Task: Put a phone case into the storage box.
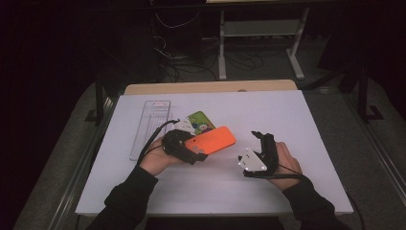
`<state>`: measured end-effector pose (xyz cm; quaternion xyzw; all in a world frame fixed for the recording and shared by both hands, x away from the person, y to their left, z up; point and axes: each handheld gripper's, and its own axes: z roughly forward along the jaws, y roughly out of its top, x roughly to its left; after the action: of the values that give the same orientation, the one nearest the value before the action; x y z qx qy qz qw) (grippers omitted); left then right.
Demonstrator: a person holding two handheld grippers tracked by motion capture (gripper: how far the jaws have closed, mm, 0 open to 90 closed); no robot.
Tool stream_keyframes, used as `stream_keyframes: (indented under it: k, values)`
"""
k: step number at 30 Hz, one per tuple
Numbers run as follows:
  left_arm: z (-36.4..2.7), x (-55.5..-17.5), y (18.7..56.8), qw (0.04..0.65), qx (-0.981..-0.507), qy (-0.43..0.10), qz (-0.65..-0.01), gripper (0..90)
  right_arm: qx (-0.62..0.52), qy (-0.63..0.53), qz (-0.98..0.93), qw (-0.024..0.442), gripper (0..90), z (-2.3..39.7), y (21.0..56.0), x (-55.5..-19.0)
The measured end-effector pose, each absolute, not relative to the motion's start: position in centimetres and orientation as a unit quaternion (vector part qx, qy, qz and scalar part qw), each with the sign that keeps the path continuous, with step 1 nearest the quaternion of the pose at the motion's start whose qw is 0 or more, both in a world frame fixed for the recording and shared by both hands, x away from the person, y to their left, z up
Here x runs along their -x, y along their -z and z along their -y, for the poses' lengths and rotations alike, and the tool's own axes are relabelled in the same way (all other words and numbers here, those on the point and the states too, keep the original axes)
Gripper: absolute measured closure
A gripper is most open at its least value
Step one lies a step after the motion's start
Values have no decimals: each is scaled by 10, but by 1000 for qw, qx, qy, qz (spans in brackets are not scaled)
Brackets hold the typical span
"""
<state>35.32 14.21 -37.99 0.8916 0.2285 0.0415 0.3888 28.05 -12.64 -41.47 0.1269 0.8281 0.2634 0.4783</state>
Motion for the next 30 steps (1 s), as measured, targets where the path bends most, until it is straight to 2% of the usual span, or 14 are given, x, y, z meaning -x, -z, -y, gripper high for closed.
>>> stream_keyframes:
  k: [14, 19, 30]
  values:
    - [-139, -351, 382, 385, -891, -35, -237, 161, -40, -210, -799, 562, 59, 116, 419, -276]
    - [-138, -351, 382, 386, -890, -38, -239, 161, -21, -190, -799, 570, 56, 112, 422, -276]
    - [-137, -351, 380, 382, -892, -46, -236, 161, 26, -178, -764, 620, 67, 97, 424, -271]
